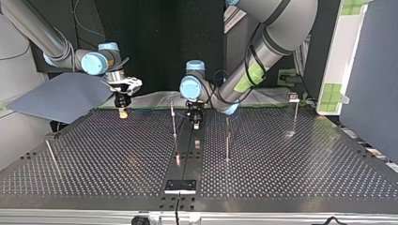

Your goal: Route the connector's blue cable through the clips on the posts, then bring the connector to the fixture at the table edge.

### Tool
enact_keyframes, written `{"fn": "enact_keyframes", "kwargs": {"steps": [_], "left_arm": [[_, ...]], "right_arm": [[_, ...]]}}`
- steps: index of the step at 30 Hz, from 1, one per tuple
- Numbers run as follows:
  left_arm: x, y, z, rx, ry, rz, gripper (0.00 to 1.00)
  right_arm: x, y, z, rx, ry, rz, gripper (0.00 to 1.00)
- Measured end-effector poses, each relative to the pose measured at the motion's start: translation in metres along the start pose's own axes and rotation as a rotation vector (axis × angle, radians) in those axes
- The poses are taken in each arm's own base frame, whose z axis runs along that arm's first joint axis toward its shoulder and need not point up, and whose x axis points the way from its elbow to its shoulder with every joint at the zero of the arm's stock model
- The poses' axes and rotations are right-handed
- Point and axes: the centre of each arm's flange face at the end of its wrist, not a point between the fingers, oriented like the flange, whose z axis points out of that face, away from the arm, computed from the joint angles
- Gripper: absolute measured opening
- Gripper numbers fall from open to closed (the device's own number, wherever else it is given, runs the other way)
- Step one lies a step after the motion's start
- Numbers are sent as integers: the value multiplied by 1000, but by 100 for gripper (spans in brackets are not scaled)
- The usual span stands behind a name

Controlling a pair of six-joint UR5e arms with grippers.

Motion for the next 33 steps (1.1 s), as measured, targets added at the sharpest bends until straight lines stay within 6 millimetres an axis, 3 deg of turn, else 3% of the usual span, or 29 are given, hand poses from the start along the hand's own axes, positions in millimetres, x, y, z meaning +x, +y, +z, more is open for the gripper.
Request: {"fn": "enact_keyframes", "kwargs": {"steps": [8,22,33], "left_arm": [[-12,2,9,-8,-7,-5,0],[-12,2,9,-15,-3,-4,0],[-12,2,9,-16,-4,-5,0]], "right_arm": [[7,1,16,12,4,-2,16],[-5,8,33,14,-19,-6,16],[4,6,43,40,-13,-13,16]]}}
